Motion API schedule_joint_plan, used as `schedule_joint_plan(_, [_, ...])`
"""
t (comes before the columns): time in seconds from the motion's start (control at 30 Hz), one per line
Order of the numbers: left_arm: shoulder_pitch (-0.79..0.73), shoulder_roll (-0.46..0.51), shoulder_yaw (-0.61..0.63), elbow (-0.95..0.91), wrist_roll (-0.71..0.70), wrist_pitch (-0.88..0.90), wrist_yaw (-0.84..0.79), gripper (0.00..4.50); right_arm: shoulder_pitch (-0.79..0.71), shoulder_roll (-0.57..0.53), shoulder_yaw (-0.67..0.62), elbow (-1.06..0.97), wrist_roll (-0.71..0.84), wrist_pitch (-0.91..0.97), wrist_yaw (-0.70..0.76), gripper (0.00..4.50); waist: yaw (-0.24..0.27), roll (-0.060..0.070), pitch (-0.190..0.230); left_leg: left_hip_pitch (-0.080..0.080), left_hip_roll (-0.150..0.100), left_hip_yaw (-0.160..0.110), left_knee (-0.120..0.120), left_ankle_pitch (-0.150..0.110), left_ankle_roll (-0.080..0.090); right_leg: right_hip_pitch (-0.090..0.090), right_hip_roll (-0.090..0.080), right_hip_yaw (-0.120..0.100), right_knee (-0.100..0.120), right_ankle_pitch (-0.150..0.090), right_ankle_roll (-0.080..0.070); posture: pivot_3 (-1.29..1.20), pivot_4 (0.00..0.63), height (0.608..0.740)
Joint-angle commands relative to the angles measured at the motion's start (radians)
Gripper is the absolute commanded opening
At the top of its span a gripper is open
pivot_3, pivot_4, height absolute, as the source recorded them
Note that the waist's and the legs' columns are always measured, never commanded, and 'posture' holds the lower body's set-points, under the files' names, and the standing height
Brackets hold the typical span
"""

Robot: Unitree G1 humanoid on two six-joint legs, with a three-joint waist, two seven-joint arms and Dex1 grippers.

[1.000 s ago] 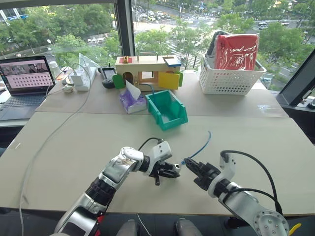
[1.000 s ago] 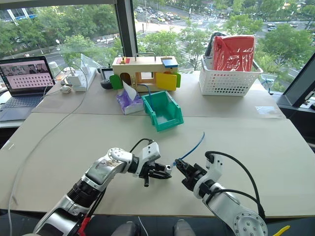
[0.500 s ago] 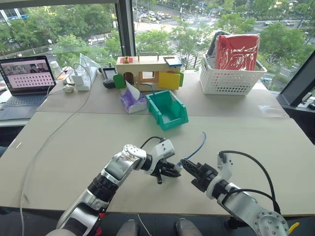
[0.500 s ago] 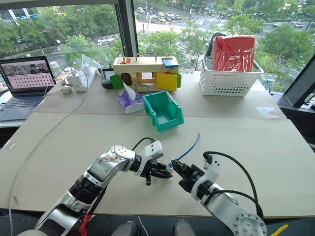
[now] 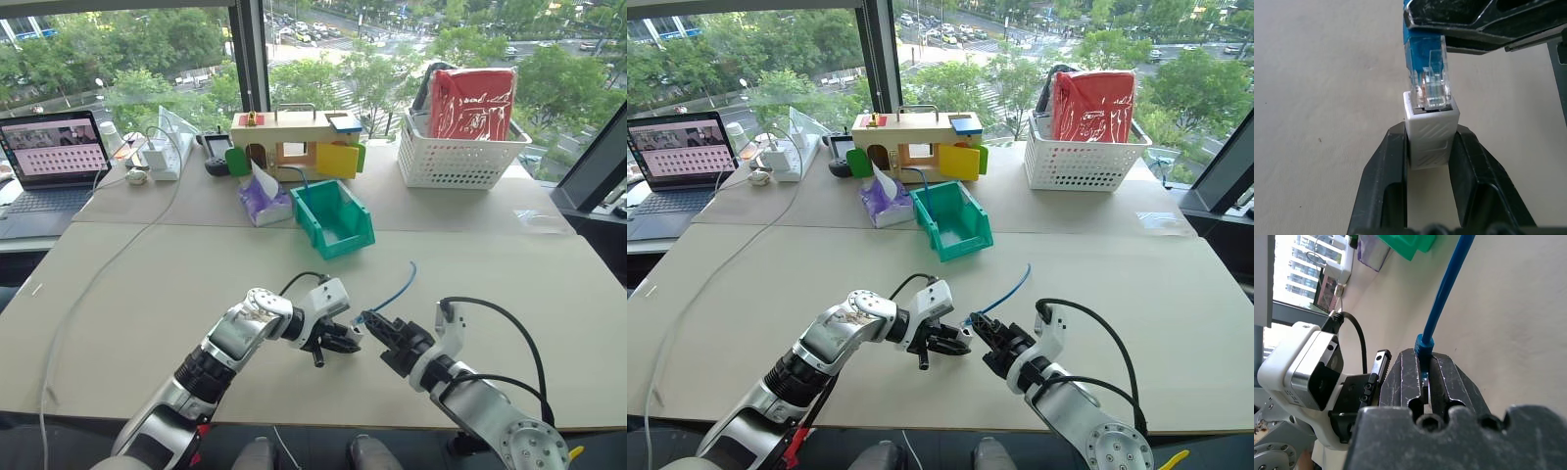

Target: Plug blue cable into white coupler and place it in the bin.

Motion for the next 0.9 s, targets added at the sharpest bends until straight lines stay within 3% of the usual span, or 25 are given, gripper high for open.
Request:
schedule_joint_plan(0.03, [0.007,0.001,-0.026,0.004,0.002,0.011,0.013,0.73,0.009,-0.012,-0.013,-0.025,0.009,0.000,-0.013,0.00,0.000,0.000,0.000,0.000,0.000,0.000,0.000,0.000,0.000,0.000,0.000,0.000,0.000,0.000,0.000,0.00,0.150,0.729])
schedule_joint_plan(0.37, [0.014,0.003,-0.018,-0.013,0.011,0.024,0.047,0.73,0.017,-0.028,-0.010,-0.011,0.019,0.006,-0.052,0.00,0.000,0.000,0.000,0.000,0.000,0.000,0.000,0.000,0.000,0.000,0.000,0.000,0.000,0.000,0.000,0.00,0.150,0.729])
schedule_joint_plan(0.6, [-0.015,0.006,-0.036,-0.002,0.034,0.036,0.081,0.73,-0.054,-0.107,0.042,0.013,-0.028,0.093,-0.035,0.00,-0.001,0.000,0.000,0.001,0.000,0.000,0.001,0.000,0.000,0.001,0.000,0.000,0.000,0.000,0.000,0.00,0.150,0.729])
schedule_joint_plan(0.9, [-0.118,-0.134,0.107,0.016,0.024,0.176,0.299,0.73,-0.087,-0.206,0.093,-0.029,-0.156,0.177,-0.035,0.00,0.005,0.000,-0.001,0.007,-0.001,-0.001,0.002,0.000,0.000,0.011,0.000,0.000,-0.003,-0.001,0.001,0.00,0.150,0.729])
